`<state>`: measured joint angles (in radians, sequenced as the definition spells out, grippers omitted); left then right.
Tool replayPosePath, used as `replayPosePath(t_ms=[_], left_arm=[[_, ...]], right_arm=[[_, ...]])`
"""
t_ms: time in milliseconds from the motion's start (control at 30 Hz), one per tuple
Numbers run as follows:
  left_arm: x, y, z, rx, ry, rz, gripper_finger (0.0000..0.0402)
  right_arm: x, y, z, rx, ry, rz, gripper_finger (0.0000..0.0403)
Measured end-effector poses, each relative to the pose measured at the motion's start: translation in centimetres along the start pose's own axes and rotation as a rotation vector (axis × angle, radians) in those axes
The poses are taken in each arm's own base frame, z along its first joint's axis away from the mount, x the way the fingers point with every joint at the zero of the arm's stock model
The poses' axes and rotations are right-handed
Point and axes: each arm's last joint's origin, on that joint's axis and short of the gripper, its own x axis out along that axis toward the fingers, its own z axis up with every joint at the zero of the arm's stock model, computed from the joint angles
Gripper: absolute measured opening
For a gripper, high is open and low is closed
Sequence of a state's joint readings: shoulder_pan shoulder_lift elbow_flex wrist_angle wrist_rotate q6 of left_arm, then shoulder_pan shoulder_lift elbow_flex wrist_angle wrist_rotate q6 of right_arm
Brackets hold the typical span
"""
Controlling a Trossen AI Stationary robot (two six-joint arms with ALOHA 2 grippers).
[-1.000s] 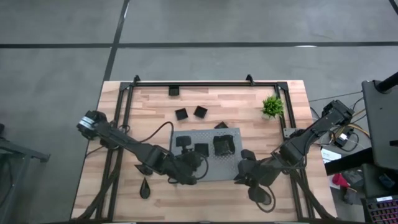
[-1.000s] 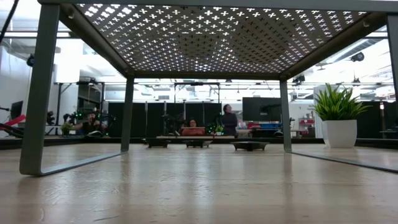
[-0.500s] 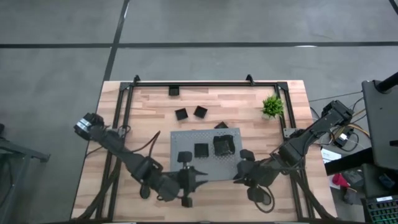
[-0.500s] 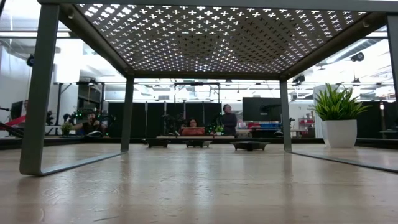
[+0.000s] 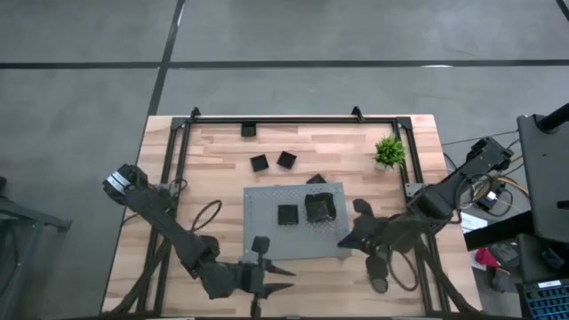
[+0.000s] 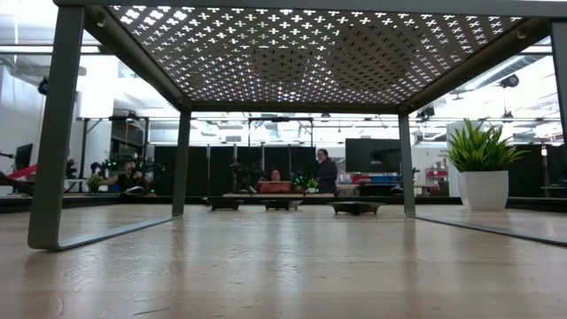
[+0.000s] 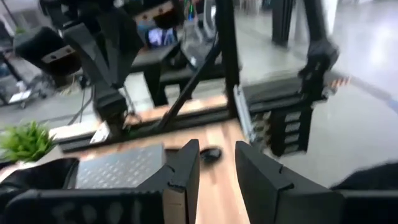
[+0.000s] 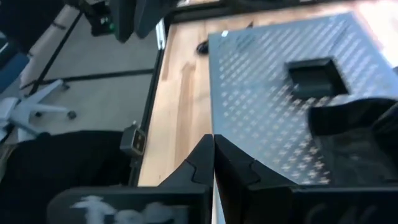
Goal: Pick & Place Mini shaped plates
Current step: Stack the square plate on top of the square plate on the shelf
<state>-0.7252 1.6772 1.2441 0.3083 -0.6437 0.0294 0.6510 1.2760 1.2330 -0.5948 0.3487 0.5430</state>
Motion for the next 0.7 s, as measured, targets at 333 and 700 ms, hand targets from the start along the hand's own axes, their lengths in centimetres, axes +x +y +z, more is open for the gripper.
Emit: replayPosePath(t_ms=[333,700], left_arm=[[-1.7,-0.7,-2.9,0.023,-0.193,-0.051,0.0099],[-2.3,-1.2,-2.4,0.032,-0.263,-0.105,0.0099]], right_arm=[[-4.5,-1.7,1.2,-0.049,-0.186,-0.111,0.0008],[-8.2,-6.4,1.8,0.091,-0.296,-0.414,0.0008]])
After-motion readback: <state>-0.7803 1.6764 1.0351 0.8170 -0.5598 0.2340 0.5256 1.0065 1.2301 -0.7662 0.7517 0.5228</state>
